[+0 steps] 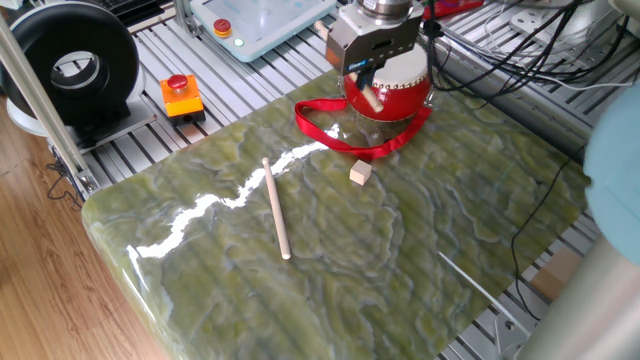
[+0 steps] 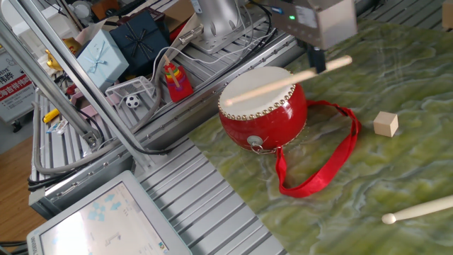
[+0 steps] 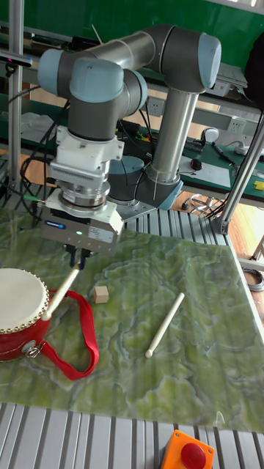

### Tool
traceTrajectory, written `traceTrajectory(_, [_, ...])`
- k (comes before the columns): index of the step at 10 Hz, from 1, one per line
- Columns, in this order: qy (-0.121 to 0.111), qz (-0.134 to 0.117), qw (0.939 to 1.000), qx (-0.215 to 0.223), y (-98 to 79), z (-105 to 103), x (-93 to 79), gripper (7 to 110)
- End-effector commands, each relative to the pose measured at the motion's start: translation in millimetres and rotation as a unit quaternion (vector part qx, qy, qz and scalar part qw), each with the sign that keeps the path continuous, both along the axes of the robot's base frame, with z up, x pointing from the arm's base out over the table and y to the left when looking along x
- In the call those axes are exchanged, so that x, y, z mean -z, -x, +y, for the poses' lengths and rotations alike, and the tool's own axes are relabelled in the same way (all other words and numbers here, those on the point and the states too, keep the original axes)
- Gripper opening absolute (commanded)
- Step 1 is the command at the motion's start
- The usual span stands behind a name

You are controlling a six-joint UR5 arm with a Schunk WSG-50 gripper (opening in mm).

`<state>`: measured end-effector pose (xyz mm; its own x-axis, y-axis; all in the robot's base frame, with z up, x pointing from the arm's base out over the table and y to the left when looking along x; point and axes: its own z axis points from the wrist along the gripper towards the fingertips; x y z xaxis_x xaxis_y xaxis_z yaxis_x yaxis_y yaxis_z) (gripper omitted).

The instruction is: Play the drum

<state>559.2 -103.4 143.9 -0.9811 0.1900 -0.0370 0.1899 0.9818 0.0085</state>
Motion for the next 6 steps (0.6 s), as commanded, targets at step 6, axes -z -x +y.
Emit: traceTrajectory(6, [-0.012,-0.005,0.9995,0.029,-6.6,-56.0,-2.6,7])
